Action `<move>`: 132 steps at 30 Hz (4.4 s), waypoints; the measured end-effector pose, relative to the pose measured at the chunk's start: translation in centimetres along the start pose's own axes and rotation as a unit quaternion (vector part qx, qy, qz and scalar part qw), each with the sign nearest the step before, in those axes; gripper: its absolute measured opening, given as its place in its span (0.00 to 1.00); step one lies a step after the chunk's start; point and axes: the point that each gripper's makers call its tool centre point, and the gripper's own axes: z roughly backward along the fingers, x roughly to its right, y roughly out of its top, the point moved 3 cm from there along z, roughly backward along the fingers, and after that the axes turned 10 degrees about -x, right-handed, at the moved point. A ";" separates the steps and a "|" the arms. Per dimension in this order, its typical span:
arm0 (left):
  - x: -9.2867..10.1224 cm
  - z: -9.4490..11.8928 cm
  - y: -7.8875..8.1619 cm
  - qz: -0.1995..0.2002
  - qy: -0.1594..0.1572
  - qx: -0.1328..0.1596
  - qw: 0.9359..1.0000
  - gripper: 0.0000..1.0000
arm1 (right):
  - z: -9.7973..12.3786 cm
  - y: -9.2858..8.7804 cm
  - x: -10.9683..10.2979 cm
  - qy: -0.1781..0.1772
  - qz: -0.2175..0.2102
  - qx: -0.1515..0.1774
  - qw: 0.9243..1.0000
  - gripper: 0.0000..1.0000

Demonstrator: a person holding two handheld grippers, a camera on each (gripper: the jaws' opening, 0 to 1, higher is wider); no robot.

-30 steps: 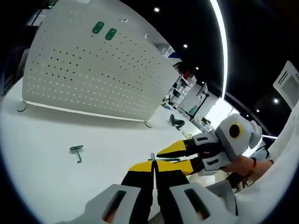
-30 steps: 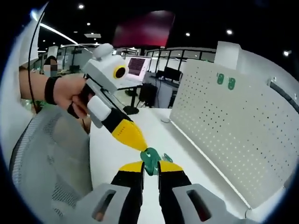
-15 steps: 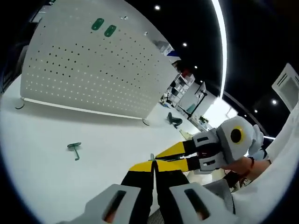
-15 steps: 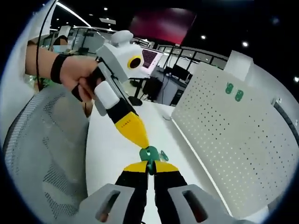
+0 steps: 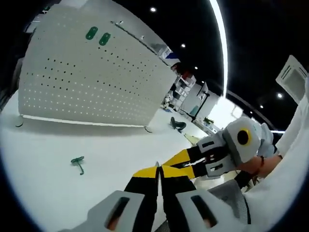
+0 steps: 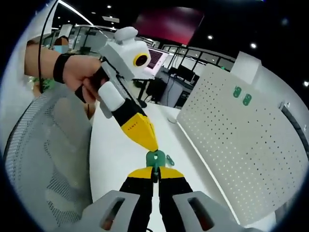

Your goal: Insert the hook assembly into the mounting plate slot until the hook locks in place.

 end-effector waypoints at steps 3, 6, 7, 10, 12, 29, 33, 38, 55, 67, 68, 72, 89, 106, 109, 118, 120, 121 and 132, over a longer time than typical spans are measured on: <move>0.2 0.0 0.0 -0.009 0.003 0.000 1.000 0.03 | 0.1 0.1 -0.1 -0.002 -0.005 -0.002 1.000 0.01; 0.0 0.3 0.0 -0.022 0.016 0.007 1.000 0.04 | 0.3 0.2 -0.1 -0.006 -0.011 -0.002 1.000 0.01; -0.1 0.4 0.1 -0.037 0.023 0.009 0.999 0.05 | 0.3 0.2 -0.1 -0.006 -0.017 -0.002 1.000 0.01; 0.0 0.6 0.0 -0.044 0.028 0.011 0.999 0.09 | 0.3 0.5 -0.1 -0.009 -0.023 0.001 1.000 0.01; -0.2 0.7 0.0 -0.043 0.029 0.010 0.999 0.10 | 0.3 0.6 -0.1 -0.011 -0.025 -0.001 1.000 0.01; -2.3 3.5 -0.3 -0.068 0.064 0.025 0.995 0.19 | 0.9 1.8 2.8 -0.081 -0.160 0.031 0.983 0.01; -2.4 3.9 -0.2 -0.079 0.074 0.039 0.993 0.24 | 0.9 1.7 3.8 -0.088 -0.172 0.033 0.981 0.01; -2.0 3.7 -0.4 -0.090 0.059 0.035 0.994 0.25 | 1.3 1.9 4.7 -0.113 -0.176 0.036 0.977 0.01; -1.6 3.6 0.2 -0.115 0.058 0.041 0.991 0.32 | 1.8 2.9 8.5 -0.184 -0.236 0.062 0.952 0.01; -1.2 3.6 0.1 -0.127 0.057 0.035 0.990 0.33 | 1.6 4.3 11.3 -0.211 -0.257 0.079 0.940 0.01; -1.2 3.6 0.1 -0.127 0.057 0.035 0.990 0.33 | 1.5 4.5 11.6 -0.213 -0.254 0.080 0.940 0.01; -1.1 3.6 0.2 -0.132 0.056 0.036 0.989 0.34 | 1.4 4.8 12.4 -0.218 -0.259 0.087 0.937 0.01; -1.0 3.6 0.4 -0.153 0.069 0.042 0.985 0.51 | 1.8 6.1 16.0 -0.253 -0.271 0.114 0.922 0.01; -1.6 4.1 0.3 -0.159 0.097 0.053 0.981 0.77 | 1.4 8.0 18.6 -0.271 -0.269 0.133 0.914 0.01; -1.6 4.1 0.1 -0.162 0.098 0.048 0.981 0.78 | 1.4 8.2 18.9 -0.274 -0.270 0.135 0.913 0.01; -1.8 4.2 0.2 -0.166 0.115 0.053 0.978 0.92 | 1.1 8.5 19.8 -0.279 -0.270 0.132 0.912 0.01; -1.9 4.2 0.1 -0.169 0.120 0.050 0.977 0.91 | 1.0 8.4 20.0 -0.282 -0.269 0.132 0.911 0.01; -1.9 4.2 0.1 -0.168 0.119 0.049 0.977 0.91 | 0.9 8.3 20.2 -0.282 -0.270 0.130 0.911 0.01; -1.6 4.4 -0.2 -0.164 0.116 0.046 0.979 0.91 | 0.6 8.7 21.4 -0.290 -0.279 0.131 0.906 0.01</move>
